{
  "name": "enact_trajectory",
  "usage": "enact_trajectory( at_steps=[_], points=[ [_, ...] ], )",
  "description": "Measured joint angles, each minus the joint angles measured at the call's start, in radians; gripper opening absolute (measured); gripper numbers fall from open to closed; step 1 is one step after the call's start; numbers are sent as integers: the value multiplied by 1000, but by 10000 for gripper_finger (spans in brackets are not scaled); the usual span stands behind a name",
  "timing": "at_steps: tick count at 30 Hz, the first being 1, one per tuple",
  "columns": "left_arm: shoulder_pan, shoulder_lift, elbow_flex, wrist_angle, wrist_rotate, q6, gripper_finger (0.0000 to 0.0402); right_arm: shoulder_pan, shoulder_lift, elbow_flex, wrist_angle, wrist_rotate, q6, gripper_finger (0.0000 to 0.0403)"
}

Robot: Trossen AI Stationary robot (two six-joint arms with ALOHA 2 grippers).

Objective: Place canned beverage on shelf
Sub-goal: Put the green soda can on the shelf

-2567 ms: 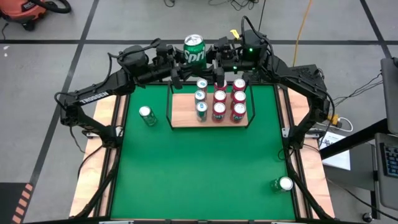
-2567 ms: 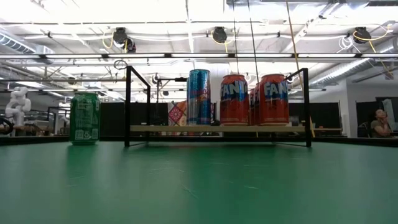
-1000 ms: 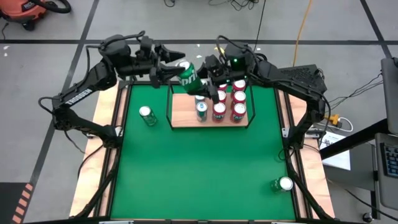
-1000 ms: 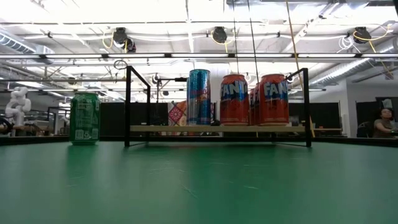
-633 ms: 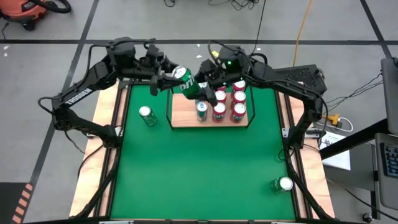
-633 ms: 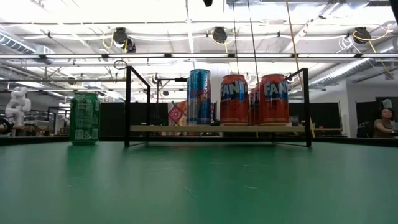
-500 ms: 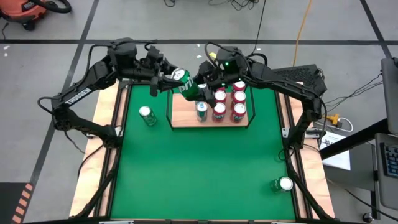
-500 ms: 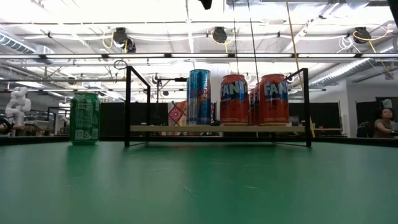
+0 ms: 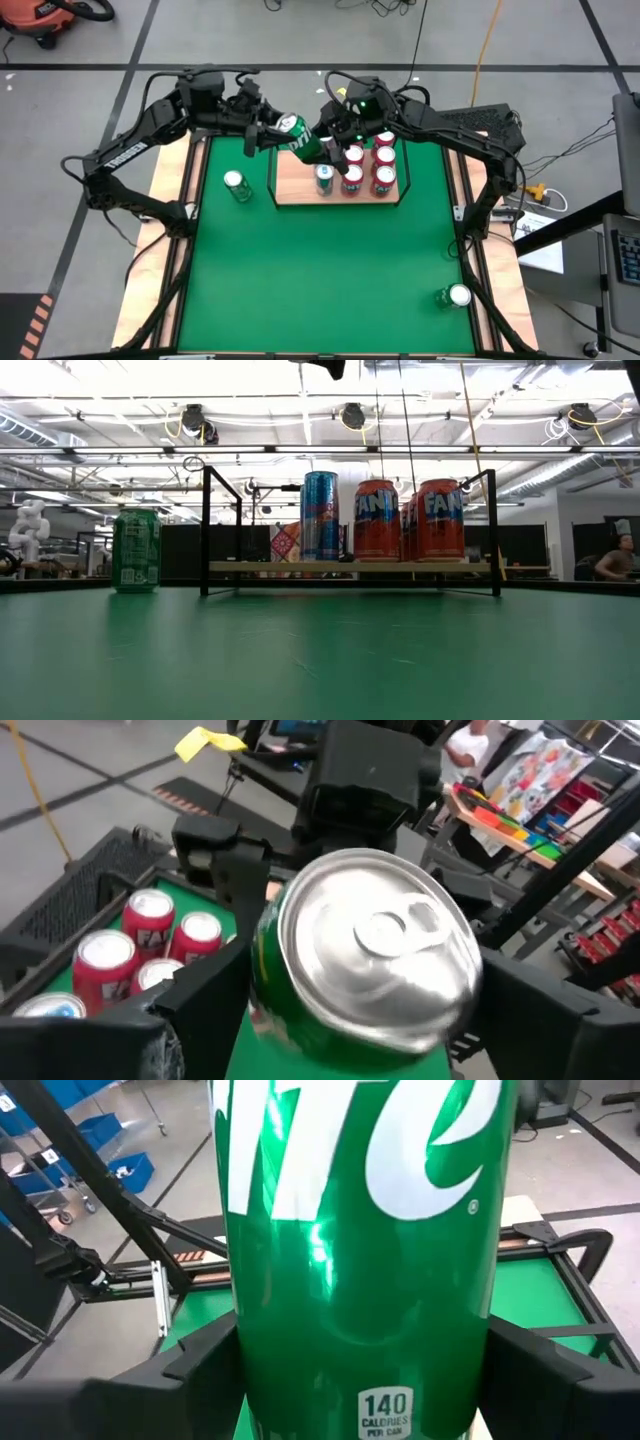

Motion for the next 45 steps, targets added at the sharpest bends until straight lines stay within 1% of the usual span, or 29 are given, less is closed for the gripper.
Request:
enact_trajectory(
  at_steps=[7, 17, 22, 30, 32, 35, 38, 42, 45],
  points=[
    [0, -18, 0, -7, -1, -11, 367, -1, -1, 1, -4, 0, -2, 293],
    [-12, 14, 0, 34, -8, -8, 369, -1, -1, 1, -13, -1, -5, 293],
    [-19, 17, 0, 46, -7, -5, 354, -1, -3, 2, -12, -4, -4, 293],
    [-19, 18, 0, 47, -8, -4, 292, -1, -3, 2, -13, -2, 3, 293],
    [-19, 18, 0, 47, -8, -5, 281, -1, -3, 2, -13, 1, 4, 294],
    [-19, 18, 0, 49, -7, -3, 277, 0, -3, 2, -17, 23, 3, 304],
    [-20, 18, 0, 48, -15, -1, 277, 0, -3, 2, -23, 35, 2, 322],
    [-19, 16, 0, 44, -53, 37, 277, -1, -2, 2, -33, 77, 4, 339],
    [-20, 12, -1, 37, -85, 23, 277, -1, -3, 2, -54, 113, 13, 343]
  ],
)
